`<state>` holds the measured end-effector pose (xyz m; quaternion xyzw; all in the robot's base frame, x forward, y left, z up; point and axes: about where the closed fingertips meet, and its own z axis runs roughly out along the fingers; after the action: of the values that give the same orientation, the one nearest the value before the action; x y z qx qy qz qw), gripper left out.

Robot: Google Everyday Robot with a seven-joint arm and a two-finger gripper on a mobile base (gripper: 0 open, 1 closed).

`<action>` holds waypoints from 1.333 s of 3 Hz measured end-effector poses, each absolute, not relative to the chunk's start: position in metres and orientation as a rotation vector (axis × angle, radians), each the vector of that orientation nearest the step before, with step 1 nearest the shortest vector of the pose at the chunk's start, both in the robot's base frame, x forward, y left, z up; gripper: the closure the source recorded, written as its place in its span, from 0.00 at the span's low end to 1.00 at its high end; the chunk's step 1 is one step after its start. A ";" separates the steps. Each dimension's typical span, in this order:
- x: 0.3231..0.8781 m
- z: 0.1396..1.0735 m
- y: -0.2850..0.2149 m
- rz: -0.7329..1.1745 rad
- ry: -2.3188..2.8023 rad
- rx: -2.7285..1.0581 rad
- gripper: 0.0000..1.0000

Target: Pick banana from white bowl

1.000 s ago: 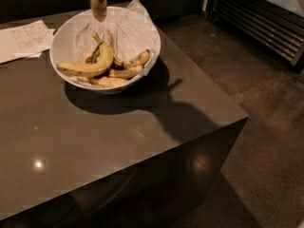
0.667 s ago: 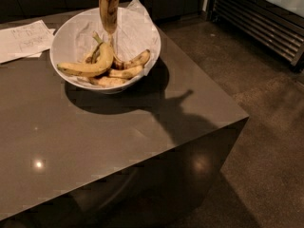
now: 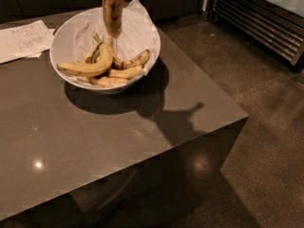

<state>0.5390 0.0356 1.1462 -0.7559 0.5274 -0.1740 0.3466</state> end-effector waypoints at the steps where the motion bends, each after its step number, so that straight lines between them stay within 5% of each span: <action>1: 0.498 1.148 0.009 -0.520 1.426 -1.856 1.00; 4: 0.490 1.144 0.005 -0.529 1.436 -1.851 1.00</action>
Offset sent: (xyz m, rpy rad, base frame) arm -0.0363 -0.0232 0.0033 0.0273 -0.0485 -0.0801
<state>0.4899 0.0046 1.1440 -0.7185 0.5574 -0.2054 0.3619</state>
